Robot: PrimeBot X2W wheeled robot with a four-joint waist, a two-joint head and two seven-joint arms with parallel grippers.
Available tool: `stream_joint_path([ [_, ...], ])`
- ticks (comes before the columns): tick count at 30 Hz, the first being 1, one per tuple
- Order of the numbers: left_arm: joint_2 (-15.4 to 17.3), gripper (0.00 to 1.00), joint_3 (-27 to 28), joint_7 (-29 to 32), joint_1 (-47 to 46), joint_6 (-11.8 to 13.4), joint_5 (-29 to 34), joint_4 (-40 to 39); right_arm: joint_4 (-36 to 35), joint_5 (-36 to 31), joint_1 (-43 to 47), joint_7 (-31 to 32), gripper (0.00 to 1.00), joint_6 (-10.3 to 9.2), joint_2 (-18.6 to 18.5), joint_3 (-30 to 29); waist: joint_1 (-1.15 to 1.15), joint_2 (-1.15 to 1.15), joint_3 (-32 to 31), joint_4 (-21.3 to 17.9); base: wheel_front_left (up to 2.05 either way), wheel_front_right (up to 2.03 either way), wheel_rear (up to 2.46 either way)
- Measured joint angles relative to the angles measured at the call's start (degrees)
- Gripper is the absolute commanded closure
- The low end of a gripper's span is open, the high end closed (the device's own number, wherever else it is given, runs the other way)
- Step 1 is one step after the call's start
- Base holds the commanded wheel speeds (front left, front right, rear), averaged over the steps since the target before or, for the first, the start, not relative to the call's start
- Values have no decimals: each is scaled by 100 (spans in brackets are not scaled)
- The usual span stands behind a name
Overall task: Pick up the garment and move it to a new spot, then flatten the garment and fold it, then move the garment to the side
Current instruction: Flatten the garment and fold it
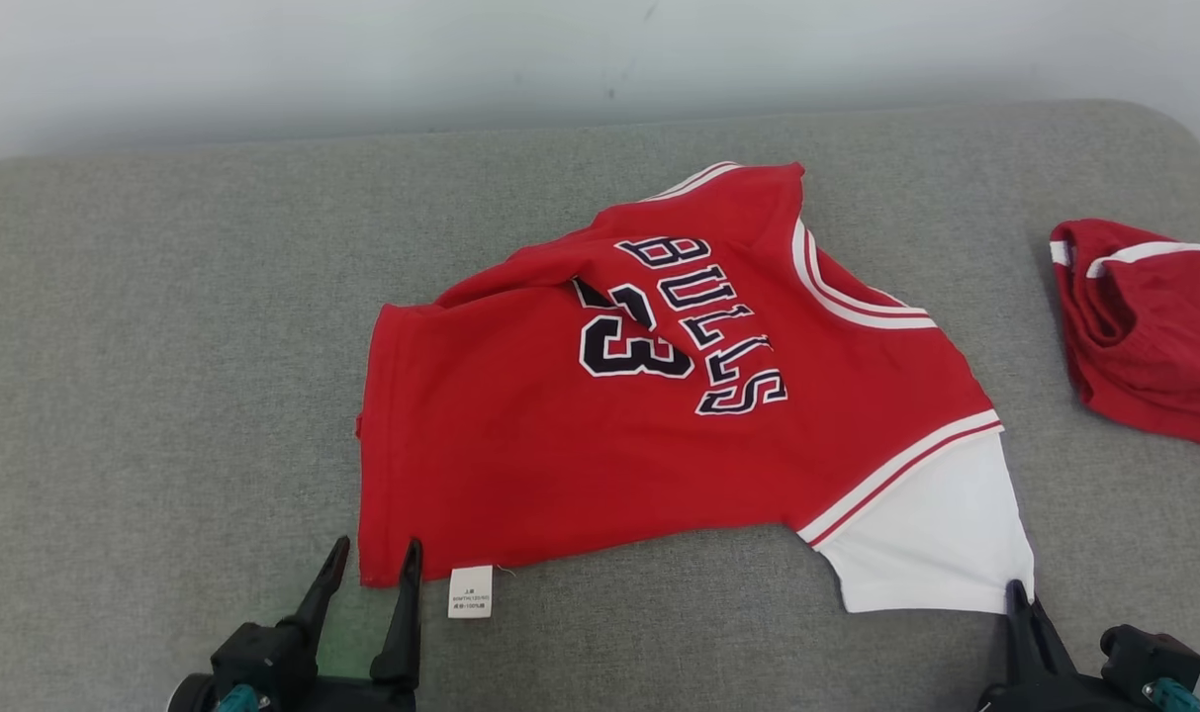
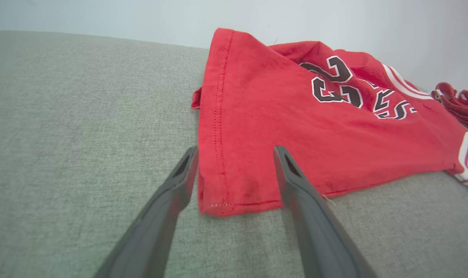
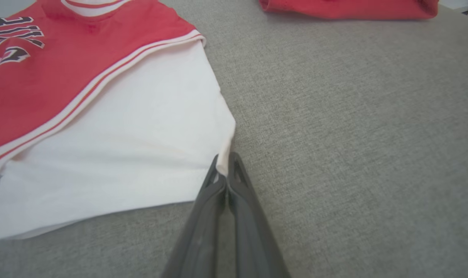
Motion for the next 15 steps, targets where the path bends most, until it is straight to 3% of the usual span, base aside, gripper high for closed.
stream_joint_path([
  [15,1,0,89,-13,-101,-215,-714,740,-236,3,-29,9,100,0,-9,164,0,0,67,-208,0,0,0],
])
